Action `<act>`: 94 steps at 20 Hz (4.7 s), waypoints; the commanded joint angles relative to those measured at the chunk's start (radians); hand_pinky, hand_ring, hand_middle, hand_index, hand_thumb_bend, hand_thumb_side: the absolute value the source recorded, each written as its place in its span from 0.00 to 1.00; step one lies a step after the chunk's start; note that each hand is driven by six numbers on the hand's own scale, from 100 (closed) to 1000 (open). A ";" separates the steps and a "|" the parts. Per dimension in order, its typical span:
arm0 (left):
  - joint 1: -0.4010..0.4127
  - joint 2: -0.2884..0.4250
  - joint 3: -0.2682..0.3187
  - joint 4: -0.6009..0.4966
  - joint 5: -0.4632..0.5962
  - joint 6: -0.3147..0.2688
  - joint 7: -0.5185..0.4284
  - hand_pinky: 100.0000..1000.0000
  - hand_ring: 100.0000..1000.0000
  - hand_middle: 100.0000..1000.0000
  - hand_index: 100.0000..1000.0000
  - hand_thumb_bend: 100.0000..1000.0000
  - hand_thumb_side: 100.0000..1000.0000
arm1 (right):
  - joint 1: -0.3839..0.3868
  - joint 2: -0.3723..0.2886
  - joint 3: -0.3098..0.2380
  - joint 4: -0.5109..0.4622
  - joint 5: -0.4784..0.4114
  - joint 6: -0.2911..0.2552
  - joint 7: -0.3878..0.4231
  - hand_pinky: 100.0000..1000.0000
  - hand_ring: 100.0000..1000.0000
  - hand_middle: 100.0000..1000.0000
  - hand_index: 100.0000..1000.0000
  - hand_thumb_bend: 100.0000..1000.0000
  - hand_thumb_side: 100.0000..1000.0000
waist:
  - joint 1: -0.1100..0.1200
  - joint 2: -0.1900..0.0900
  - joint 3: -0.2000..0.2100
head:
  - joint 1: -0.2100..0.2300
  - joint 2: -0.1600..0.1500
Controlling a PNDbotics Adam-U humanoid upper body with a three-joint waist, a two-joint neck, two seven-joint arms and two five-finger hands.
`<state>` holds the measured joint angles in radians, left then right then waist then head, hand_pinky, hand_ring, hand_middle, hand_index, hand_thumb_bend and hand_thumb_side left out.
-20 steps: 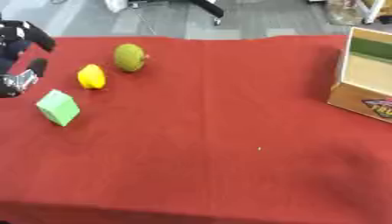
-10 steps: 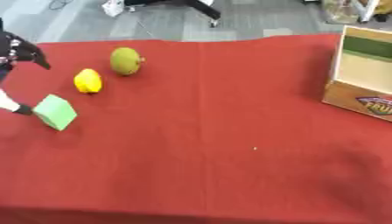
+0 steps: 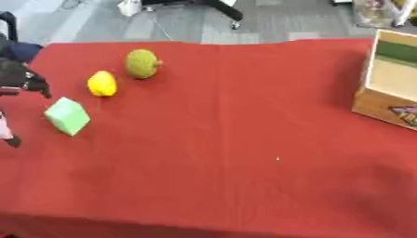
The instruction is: Pick up the objects with one hand, pass them to the other hand, and then place them into the box on the other side of the table.
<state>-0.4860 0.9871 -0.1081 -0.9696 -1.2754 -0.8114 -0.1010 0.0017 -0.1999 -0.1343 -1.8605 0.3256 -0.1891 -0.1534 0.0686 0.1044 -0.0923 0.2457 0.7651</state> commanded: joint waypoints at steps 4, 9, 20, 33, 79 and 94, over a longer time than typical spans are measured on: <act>-0.025 0.018 0.014 0.029 -0.032 0.002 0.064 0.76 0.74 0.72 0.82 0.79 0.48 | -0.004 -0.019 0.001 -0.009 0.004 -0.001 0.003 0.65 0.82 0.31 0.70 0.00 0.66 | 0.009 -0.024 0.000 | 0.009 0.005; -0.051 -0.005 0.018 0.065 -0.050 0.012 0.100 0.76 0.74 0.72 0.82 0.75 0.41 | -0.004 -0.018 0.001 -0.009 0.003 -0.001 0.003 0.65 0.82 0.31 0.70 0.00 0.66 | 0.008 -0.024 -0.001 | 0.010 0.005; -0.130 -0.098 0.035 0.180 -0.172 0.060 0.214 0.77 0.75 0.73 0.82 0.65 0.28 | -0.008 -0.011 0.003 -0.009 0.000 -0.002 0.006 0.65 0.82 0.31 0.70 0.00 0.66 | 0.001 -0.018 -0.010 | 0.015 0.005; -0.138 -0.128 0.072 0.201 -0.156 0.008 0.132 0.72 0.55 0.44 0.53 0.34 0.19 | -0.010 -0.007 0.003 -0.011 -0.001 -0.002 0.006 0.65 0.82 0.31 0.70 0.00 0.66 | -0.002 -0.015 -0.012 | 0.015 0.005; -0.194 -0.481 -0.354 -0.388 1.848 0.810 -0.806 0.78 0.53 0.43 0.53 0.00 0.87 | -0.611 -0.221 0.533 -0.016 0.406 -0.528 0.460 0.81 0.75 0.69 0.88 0.10 0.28 | -0.025 0.000 0.061 | -0.097 0.005; -0.206 -0.501 -0.361 -0.385 1.741 0.706 -0.806 0.77 0.53 0.43 0.53 0.00 0.74 | -0.618 -0.196 0.569 0.055 0.680 -0.441 0.256 0.85 0.82 0.80 0.94 0.22 0.44 | -0.018 0.004 0.060 | -0.124 0.005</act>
<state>-0.6704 0.4759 -0.4893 -1.3469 0.4821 -0.0741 -0.9068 -0.5987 -0.3948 0.4374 -1.8057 1.0010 -0.6387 0.1103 0.0528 0.1059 -0.0323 0.1258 0.7718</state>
